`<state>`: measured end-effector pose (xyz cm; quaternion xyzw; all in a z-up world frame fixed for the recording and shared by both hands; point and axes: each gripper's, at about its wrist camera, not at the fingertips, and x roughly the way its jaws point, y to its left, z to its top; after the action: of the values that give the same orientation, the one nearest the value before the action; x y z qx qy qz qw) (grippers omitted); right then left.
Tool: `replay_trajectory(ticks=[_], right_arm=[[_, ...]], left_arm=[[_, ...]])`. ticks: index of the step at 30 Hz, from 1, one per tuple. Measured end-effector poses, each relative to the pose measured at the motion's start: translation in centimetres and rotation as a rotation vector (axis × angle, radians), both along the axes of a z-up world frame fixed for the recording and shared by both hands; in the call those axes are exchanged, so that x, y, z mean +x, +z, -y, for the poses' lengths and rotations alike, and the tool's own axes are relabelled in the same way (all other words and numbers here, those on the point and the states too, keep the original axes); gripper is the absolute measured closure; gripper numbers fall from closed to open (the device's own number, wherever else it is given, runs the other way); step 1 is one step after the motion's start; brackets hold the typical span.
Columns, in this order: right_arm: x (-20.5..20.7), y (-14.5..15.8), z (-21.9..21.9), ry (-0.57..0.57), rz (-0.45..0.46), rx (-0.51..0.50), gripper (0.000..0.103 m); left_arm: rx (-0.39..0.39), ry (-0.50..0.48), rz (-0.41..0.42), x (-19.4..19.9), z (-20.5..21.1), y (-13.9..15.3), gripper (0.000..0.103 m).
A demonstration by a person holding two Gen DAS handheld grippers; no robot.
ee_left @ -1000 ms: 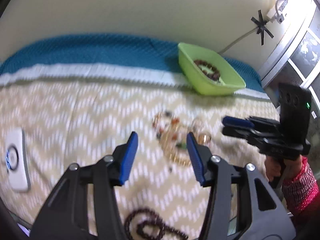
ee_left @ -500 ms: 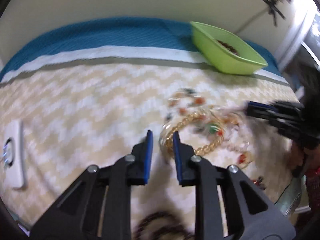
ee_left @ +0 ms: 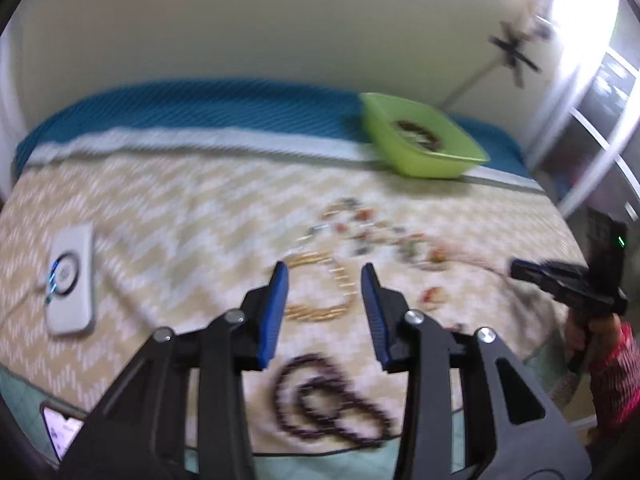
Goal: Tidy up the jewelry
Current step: 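Grasp the pink crystal strand with the right gripper, then carry the pink crystal strand into the green tray and open the right gripper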
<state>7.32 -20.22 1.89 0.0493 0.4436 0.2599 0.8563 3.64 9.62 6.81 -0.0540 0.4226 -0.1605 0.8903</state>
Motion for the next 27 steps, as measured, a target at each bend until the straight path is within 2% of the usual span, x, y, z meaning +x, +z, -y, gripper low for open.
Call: replay_trajectory(ticks=[2,3,4,5,6,7,8,10,11,13,15,17,19,23,27], right_arm=[[0.6,0.3,-0.9,0.021,0.023,-0.022,0.097],[1.0,0.0,-1.5,0.039,0.024,-0.038,0.085],[1.2,-0.3,-1.6,0.049,0.018,-0.053,0.079],[1.5,-1.0,-2.2,0.060,0.008,-0.085,0.079],[1.5,-1.1,-2.6,0.070,0.034,-0.104,0.082],[1.5,-1.1,-2.9,0.070,0.056,-0.165,0.103],[1.6,-1.1,-3.0,0.063,0.043,-0.182,0.103],[2.2,-0.9,-2.4,0.053,-0.016,-0.123,0.103],[2.2,-0.3,-2.4,0.050,0.004,-0.138,0.103],[2.3,1.7,-2.0,0.043,0.031,-0.087,0.103],[2.1,5.3,-1.8,0.040,0.096,-0.030,0.103],[1.7,9.1,-2.1,0.051,0.173,-0.007,0.103],[1.4,11.7,-2.5,0.063,0.219,0.001,0.103],[0.5,16.0,-3.0,0.104,0.276,0.023,0.103],[-0.4,19.2,-3.7,0.114,0.343,0.019,0.103]], left_arm=[[0.006,-0.050,0.018,-0.2,1.8,0.5,0.066],[0.004,-0.075,0.024,-0.3,2.8,0.7,0.064],[0.003,-0.097,0.027,-0.4,3.6,0.7,0.061],[0.005,-0.110,0.028,-0.4,4.3,0.7,0.061],[0.009,-0.124,0.024,-0.4,5.0,0.6,0.061],[0.013,-0.133,0.022,-0.4,5.5,0.4,0.061],[0.016,-0.141,0.021,-0.5,5.8,0.2,0.061],[0.037,-0.158,0.032,-0.5,6.8,-0.1,0.061],[0.051,-0.169,0.042,-0.6,7.1,-0.1,0.061],[0.072,-0.217,0.072,-1.0,8.3,-0.1,0.061],[0.090,-0.261,0.096,-1.4,9.4,0.1,0.057],[0.103,-0.296,0.133,-1.8,10.6,0.5,0.039],[0.107,-0.329,0.171,-1.9,11.6,1.0,0.038],[0.097,-0.350,0.191,-0.8,13.3,1.7,0.038],[0.037,-0.352,0.214,0.8,14.7,3.3,0.039]])
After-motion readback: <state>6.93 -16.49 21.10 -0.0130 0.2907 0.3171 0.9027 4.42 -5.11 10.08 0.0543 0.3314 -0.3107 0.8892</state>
